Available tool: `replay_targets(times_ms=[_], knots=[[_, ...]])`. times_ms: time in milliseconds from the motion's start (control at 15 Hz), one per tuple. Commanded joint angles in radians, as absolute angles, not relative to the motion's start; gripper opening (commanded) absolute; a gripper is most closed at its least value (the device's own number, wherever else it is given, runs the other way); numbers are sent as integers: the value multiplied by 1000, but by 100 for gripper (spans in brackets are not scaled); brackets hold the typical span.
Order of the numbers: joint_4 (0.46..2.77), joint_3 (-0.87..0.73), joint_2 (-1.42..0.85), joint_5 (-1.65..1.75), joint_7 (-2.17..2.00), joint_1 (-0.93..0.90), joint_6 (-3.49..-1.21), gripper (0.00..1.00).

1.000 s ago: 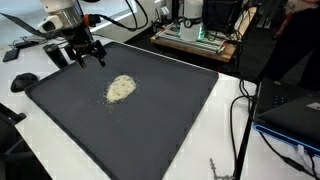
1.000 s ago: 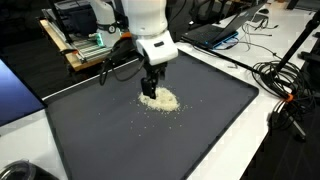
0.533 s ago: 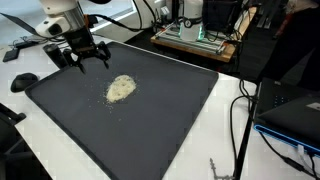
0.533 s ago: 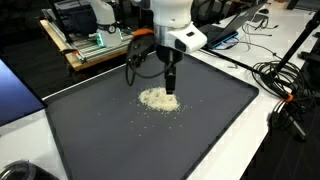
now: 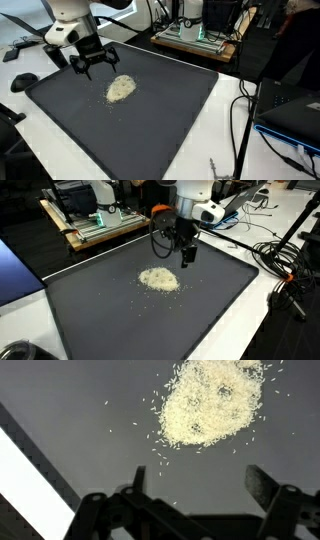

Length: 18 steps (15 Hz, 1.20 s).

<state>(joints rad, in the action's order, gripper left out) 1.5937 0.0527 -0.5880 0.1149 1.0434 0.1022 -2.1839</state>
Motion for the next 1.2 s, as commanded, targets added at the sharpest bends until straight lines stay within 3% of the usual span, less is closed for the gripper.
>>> replay_targets(times_ms=[0, 1133], knots=[[1594, 23, -575, 197, 958, 42, -2166, 100], [1755, 3, -476, 338, 408, -39, -2209, 100]])
